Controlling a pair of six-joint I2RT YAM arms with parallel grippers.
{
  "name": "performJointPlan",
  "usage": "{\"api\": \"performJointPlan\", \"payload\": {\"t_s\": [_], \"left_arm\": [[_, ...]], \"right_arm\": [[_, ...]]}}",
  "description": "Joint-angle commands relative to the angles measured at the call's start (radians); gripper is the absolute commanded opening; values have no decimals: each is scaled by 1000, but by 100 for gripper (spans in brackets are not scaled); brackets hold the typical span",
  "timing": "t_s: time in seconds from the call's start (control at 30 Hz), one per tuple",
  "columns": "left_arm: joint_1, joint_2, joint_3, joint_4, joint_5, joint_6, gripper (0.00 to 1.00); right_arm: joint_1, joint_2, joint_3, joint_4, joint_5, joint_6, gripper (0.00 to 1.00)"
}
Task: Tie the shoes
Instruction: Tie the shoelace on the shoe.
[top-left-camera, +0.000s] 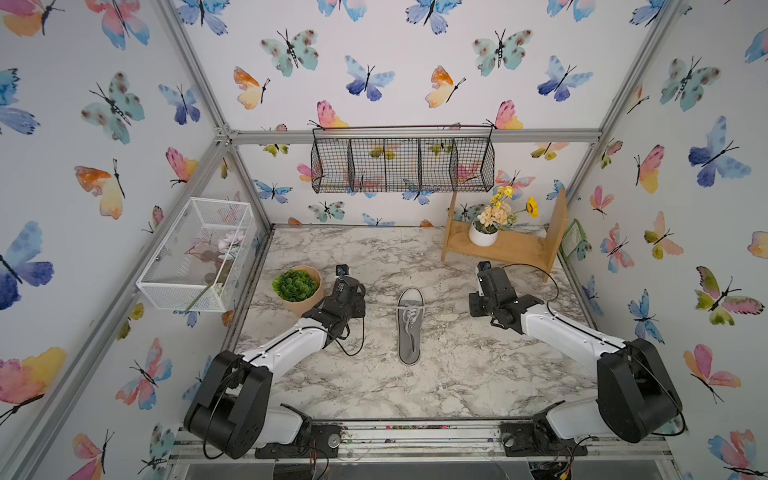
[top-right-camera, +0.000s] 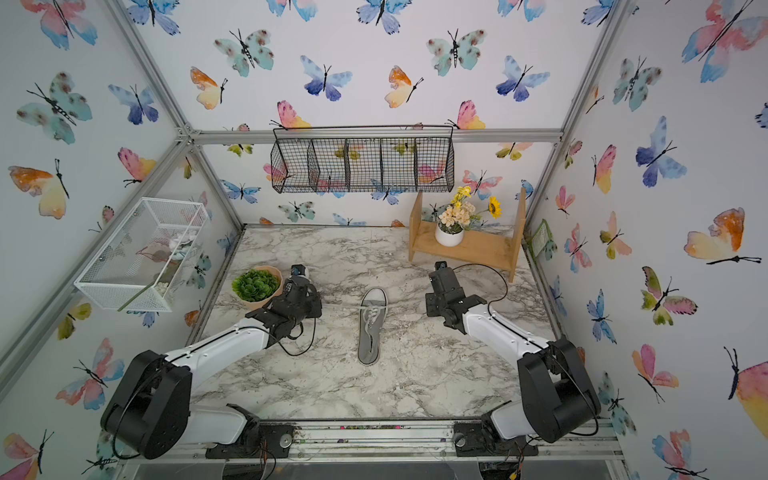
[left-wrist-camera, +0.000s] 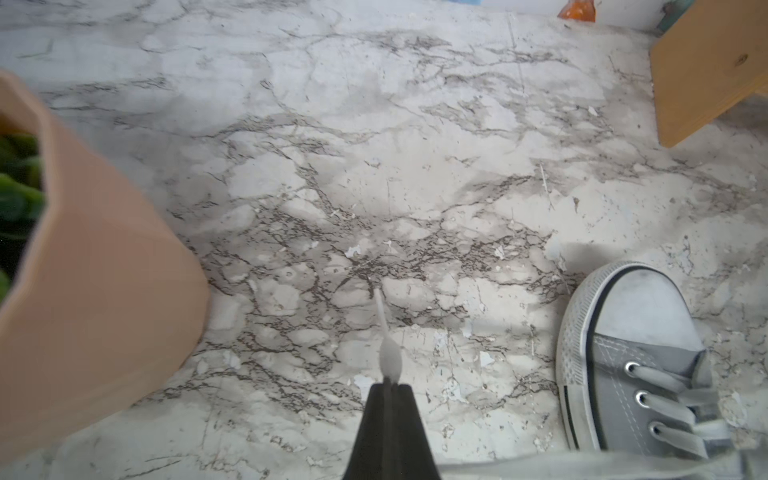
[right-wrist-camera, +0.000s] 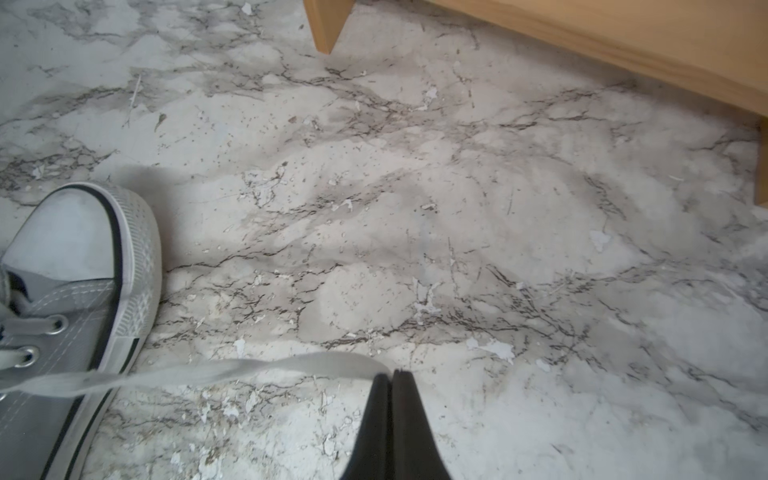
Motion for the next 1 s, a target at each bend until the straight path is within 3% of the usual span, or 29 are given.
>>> {"api": "performJointPlan", "payload": {"t_s": [0.0,0.37,0.97], "left_arm": [[41,-62,-26,-20,-52,-19,0],[169,-146,-236,83,85,-148,0],[246,-101,-306,159,88,-187,0]], "right_arm": [[-32,-46,-40,-11,34,31,3],[-98,-92,-164,92,-3,108,3],[-220,-64,-228,179,-72,170,3]]}}
